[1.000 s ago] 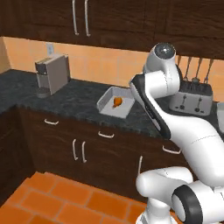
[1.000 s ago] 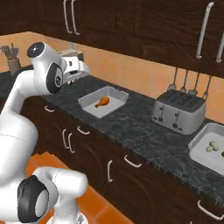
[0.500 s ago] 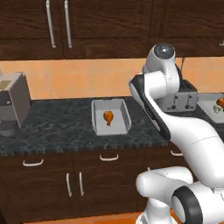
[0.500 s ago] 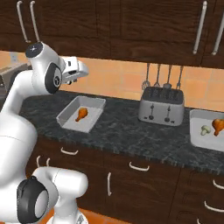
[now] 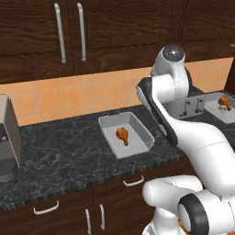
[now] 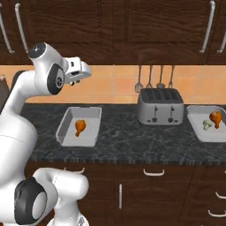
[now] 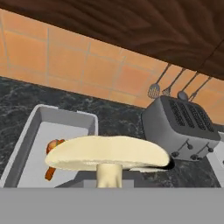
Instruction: Place one mushroom and one chicken drumstick in each tupperware on the nearby counter, to pack two identical lunches.
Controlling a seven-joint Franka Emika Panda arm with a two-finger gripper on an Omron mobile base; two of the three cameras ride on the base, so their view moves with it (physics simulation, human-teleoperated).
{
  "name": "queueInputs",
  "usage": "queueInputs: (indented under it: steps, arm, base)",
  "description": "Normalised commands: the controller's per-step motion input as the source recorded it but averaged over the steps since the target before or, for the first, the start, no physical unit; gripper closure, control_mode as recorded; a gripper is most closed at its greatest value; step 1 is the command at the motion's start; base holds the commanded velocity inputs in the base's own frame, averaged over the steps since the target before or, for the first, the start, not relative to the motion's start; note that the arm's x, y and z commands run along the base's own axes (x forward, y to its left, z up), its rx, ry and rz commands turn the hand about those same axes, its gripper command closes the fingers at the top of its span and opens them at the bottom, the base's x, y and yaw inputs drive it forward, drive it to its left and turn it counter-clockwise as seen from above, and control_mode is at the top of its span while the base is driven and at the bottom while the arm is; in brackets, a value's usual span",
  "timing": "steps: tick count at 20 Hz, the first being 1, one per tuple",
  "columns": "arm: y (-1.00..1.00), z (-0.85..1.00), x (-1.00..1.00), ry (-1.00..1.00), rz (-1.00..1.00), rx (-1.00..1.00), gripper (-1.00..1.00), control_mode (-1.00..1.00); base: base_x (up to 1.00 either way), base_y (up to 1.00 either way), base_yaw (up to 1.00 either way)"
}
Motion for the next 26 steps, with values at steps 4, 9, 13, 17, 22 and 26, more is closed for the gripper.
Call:
queueInputs:
  steps: [4,9,13,17,22,26]
  arm:
    - [0.0,0.0,0.0,0.0,0.0,0.0,1.0,1.0]
    - [0.0,-0.39,0.03,0.05,-0.1,0.01,1.0,-1.0]
    - [0.44,-1.0,0.51,0.17,0.09,0.14,1.0,-1.0]
    - [0.52,-1.0,0.33,0.33,0.19,0.45,1.0,-1.0]
    - [0.3,-1.0,0.12,0.39,0.19,0.31,1.0,-1.0]
    - [0.21,-0.57,0.32,0.19,-0.01,-0.01,1.0,-1.0]
  base:
    - [0.15,0.0,-0.37]
    - [0.0,0.0,-0.06]
    - [0.0,0.0,0.0]
    - [0.0,0.0,0.0]
    - [0.0,0.0,0.0]
    - [0.0,0.0,0.0]
